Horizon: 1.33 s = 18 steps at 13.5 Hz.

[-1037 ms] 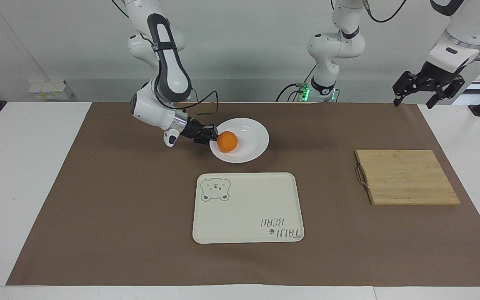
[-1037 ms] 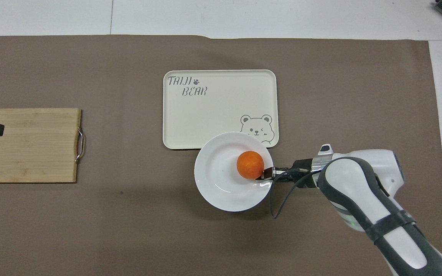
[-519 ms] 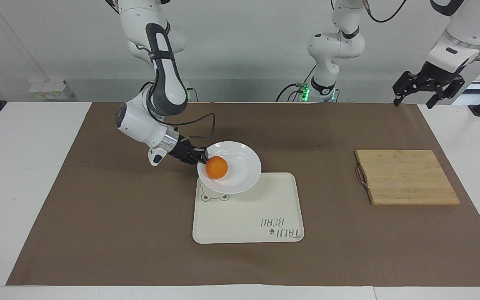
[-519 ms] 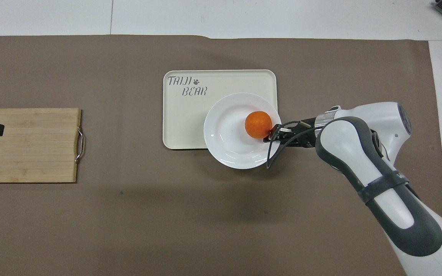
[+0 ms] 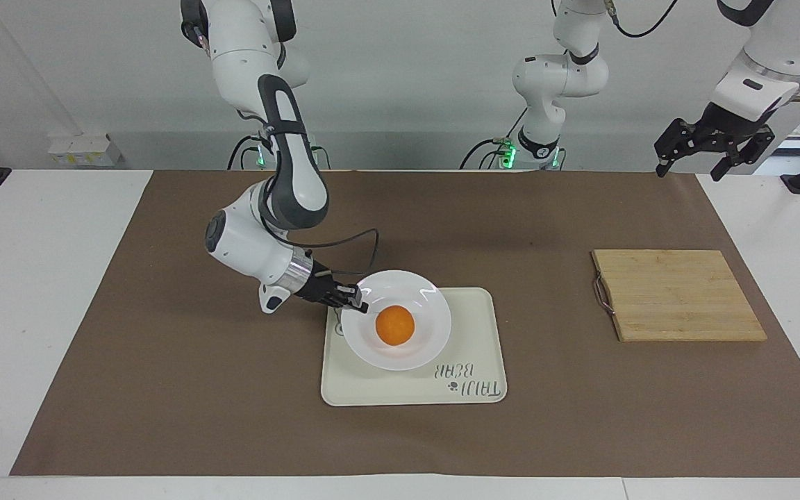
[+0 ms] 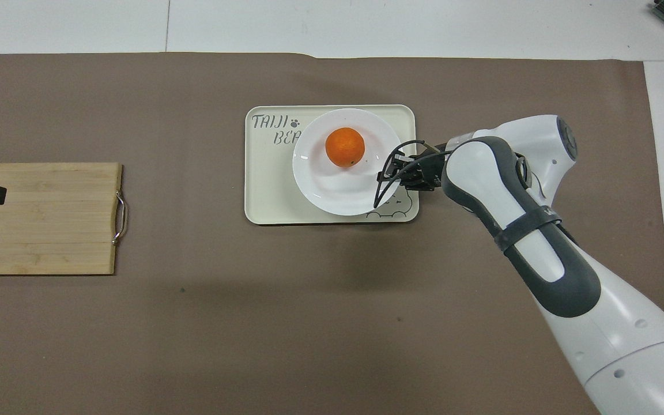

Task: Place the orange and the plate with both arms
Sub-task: 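Slide the plate with the right gripper onto the bear tray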

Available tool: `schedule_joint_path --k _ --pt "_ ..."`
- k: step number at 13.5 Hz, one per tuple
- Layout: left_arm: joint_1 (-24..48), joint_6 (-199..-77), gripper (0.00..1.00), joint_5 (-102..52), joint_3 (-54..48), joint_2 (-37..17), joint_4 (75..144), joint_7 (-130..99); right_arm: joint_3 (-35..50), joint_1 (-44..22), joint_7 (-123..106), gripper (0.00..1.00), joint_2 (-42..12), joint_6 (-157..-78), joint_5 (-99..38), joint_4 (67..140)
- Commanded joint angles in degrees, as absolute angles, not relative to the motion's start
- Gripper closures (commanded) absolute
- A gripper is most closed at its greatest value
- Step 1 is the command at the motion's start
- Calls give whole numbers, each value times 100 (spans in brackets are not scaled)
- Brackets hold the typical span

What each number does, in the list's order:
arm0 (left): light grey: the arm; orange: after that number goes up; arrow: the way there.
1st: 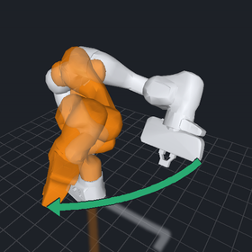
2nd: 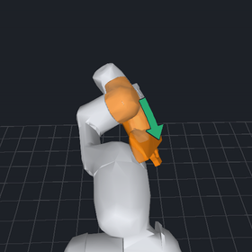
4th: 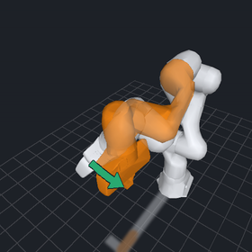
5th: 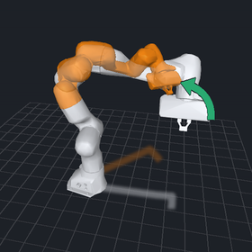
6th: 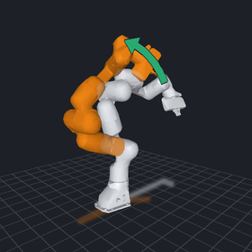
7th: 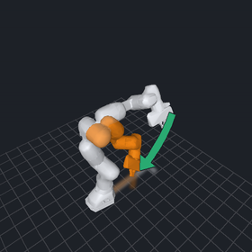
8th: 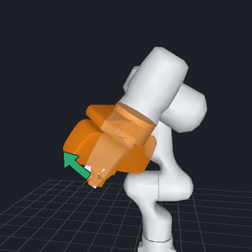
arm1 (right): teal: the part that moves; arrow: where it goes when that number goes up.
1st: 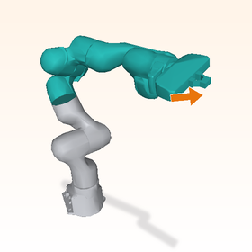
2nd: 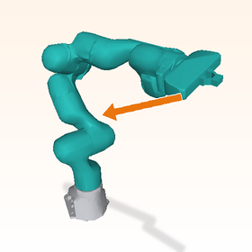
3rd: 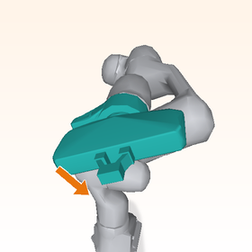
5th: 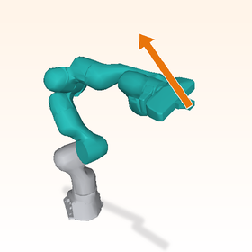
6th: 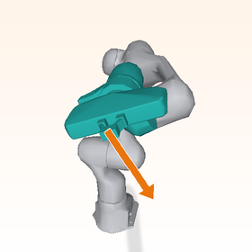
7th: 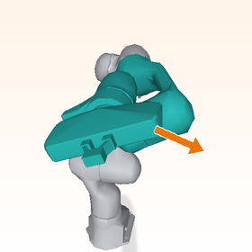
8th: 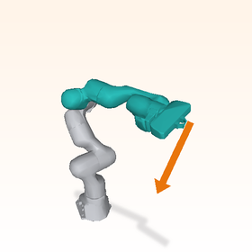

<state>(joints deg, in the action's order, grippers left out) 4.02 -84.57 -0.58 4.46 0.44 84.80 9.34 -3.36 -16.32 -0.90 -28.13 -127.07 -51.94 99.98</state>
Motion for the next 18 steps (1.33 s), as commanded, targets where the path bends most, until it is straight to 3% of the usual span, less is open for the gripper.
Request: schedule_joint_path --k 1,4,5,11,18 --pt "352 -8394 0 18 387 123 8517 879 -281 -1810 141 100 -3259 -12998 -5133 9581" --pt "352 -8394 0 18 395 123 8517 879 -273 -1828 176 100 -3375 -13078 -5168 9440" --pt "352 -8394 0 18 396 114 8517 879 -272 -1828 124 1 -3366 -13096 -5168 9439" --pt "352 -8394 0 18 395 123 8517 879 -465 -1627 114 0 -2971 -13017 -4975 9457" --pt "352 -8394 0 18 396 123 8517 879 -545 -1319 114 0 -2269 -12720 -1859 9282"
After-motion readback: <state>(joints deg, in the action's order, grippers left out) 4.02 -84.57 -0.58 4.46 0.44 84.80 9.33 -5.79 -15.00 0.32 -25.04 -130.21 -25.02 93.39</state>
